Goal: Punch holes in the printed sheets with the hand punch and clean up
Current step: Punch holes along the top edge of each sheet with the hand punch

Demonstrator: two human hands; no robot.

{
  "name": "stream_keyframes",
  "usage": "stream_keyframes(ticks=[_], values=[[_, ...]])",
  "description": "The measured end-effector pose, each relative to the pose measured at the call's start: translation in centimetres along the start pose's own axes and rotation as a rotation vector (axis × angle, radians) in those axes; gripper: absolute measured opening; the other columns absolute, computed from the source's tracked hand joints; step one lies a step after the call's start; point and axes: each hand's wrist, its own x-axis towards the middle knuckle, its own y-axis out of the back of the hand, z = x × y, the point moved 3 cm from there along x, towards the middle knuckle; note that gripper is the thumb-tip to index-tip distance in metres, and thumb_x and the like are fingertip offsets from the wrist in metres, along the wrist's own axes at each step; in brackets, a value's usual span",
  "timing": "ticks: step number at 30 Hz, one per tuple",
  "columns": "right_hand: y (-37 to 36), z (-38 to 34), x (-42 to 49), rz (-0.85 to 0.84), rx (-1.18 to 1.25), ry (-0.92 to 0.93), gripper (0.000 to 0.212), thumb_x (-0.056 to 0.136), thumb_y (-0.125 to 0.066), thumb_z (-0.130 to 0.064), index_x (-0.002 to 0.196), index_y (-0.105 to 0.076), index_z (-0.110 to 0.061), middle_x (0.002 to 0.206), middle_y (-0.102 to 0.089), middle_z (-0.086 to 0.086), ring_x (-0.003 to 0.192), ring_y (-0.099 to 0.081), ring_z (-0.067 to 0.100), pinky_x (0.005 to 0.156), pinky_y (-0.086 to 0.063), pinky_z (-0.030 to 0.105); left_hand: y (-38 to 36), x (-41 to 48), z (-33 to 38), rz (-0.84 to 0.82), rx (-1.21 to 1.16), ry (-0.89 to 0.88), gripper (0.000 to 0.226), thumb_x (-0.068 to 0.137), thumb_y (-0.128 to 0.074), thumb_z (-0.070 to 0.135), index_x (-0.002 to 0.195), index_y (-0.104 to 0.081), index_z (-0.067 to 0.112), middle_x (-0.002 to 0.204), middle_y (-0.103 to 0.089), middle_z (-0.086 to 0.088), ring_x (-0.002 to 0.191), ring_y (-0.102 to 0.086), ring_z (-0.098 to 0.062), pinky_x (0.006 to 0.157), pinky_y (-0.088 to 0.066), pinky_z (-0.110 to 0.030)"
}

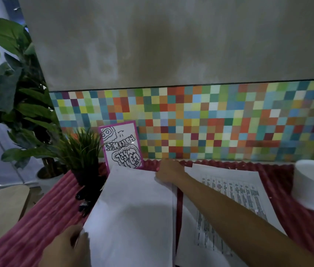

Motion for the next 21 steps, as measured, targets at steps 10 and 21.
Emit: stream_keyframes(ticks=[10, 21], values=[[8.8, 7.8, -0.5, 0.242, -0.018, -0.09, 0.012, 0.086, -0.056, -0.017, 0.077, -0.058, -0.009, 0.086, -0.056, 0.01, 0.077, -0.058, 0.026, 0.069, -0.051, 0.031, -3.9, 1.3, 10.3, -0.11, -0.022, -0.318, 0.024, 0.088, -0.067, 0.022, 0.112, -0.069, 0.015, 0.113, -0.068, -0.004, 0.099, -0.064, -0.024, 0.083, -0.047, -0.032], [6.7, 16.6, -1.8, 0.174, -0.038, -0.187, 0.017, 0.074, -0.064, -0.03, 0.07, -0.058, -0.015, 0.091, -0.061, 0.009, 0.082, -0.063, 0.029, 0.07, -0.056, 0.035, -20.6, -1.8, 21.5, -0.257, -0.072, -0.466, 0.019, 0.083, -0.059, -0.008, 0.098, -0.064, 0.003, 0.096, -0.066, -0.008, 0.078, -0.052, -0.01, 0.061, -0.032, -0.011]])
